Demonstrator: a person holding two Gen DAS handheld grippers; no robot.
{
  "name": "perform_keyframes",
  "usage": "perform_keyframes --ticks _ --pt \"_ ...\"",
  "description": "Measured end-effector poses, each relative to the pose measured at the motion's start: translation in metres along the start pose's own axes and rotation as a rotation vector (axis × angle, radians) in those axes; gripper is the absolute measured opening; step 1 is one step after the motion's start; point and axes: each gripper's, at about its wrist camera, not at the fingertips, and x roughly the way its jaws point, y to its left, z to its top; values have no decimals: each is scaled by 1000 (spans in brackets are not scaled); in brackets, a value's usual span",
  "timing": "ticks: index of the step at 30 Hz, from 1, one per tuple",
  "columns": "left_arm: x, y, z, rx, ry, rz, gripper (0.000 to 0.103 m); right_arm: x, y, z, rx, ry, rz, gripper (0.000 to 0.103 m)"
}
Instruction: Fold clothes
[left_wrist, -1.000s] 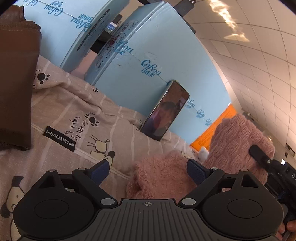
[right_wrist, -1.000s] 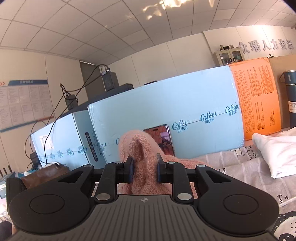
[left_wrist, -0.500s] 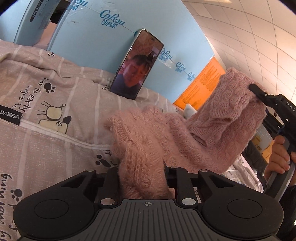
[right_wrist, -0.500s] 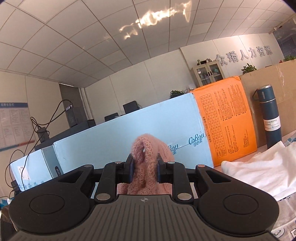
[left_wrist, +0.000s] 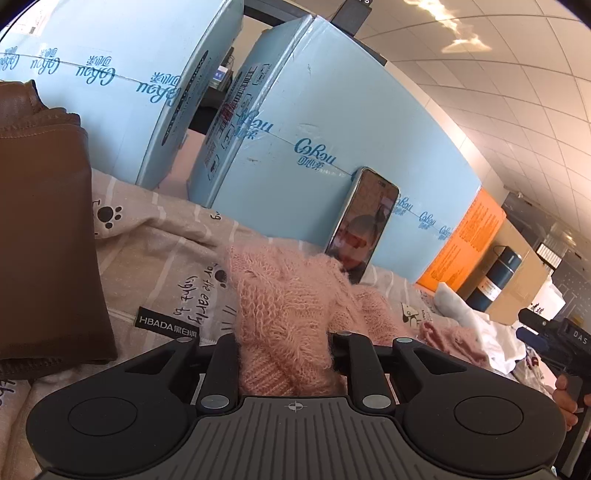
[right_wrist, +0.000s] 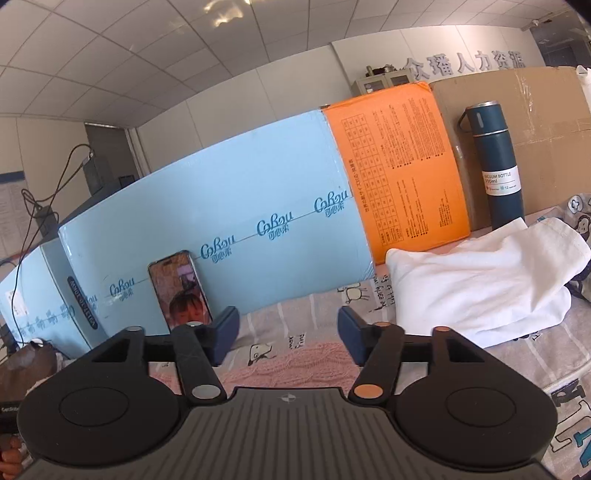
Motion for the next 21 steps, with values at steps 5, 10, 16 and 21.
perform_keyframes --ticks 5,10,16,21 --pt "7 4 -2 -6 8 13 19 43 37 -21 -166 201 90 84" --pt "11 5 -5 -11 21 28 19 71 43 -33 -169 271 42 96" --pt "12 4 -6 -4 24 39 19 80 36 -36 -175 273 -57 40" --pt "10 5 -5 -4 11 42 19 42 18 -10 -117 93 -100 22"
